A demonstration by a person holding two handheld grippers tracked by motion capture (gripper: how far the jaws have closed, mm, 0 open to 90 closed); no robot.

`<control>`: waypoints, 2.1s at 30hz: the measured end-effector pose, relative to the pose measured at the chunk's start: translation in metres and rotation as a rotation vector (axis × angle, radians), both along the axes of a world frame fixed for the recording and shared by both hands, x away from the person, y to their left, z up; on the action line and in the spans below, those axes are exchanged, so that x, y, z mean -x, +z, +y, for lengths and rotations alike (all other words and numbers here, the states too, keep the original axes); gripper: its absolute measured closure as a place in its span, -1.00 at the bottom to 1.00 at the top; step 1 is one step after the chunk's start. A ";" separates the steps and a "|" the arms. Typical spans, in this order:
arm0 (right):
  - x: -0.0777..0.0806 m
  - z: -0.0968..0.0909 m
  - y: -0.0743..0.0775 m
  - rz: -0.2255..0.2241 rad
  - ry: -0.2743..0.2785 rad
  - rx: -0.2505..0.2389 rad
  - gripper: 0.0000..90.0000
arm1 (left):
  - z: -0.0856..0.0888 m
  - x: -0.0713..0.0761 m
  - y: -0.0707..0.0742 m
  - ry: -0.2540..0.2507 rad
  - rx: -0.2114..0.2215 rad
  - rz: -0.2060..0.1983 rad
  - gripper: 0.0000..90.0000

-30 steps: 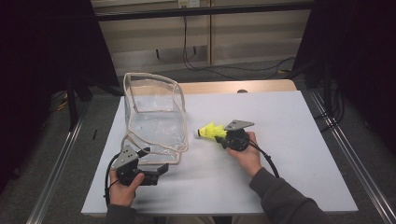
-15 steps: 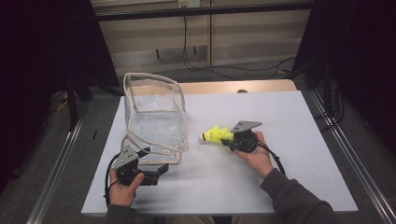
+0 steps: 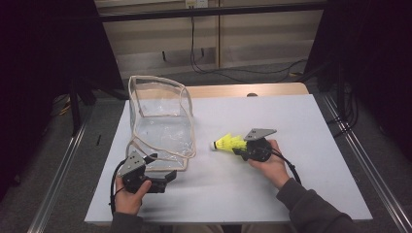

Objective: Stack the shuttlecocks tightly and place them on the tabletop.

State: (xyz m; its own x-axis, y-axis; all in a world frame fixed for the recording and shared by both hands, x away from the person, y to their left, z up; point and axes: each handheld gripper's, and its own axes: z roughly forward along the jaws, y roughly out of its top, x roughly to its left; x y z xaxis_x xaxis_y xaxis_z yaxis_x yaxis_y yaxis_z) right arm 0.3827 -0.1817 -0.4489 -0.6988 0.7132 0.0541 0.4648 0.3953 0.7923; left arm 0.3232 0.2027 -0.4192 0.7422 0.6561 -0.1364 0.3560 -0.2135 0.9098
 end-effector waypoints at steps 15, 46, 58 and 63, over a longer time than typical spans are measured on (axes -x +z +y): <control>-0.001 0.009 -0.004 0.002 -0.105 -0.079 0.50 | 0.001 0.000 0.000 0.004 0.003 -0.001 -0.92; -0.007 0.015 -0.005 -0.051 -0.110 -0.061 0.83 | 0.002 0.000 0.000 0.008 0.005 -0.002 -0.92; -0.008 0.015 -0.001 -0.037 -0.074 -0.098 0.84 | 0.007 0.002 -0.001 0.021 0.006 0.000 -0.92; -0.009 0.014 0.004 -0.038 -0.068 -0.127 0.84 | 0.008 0.001 -0.002 0.021 0.005 0.001 -0.92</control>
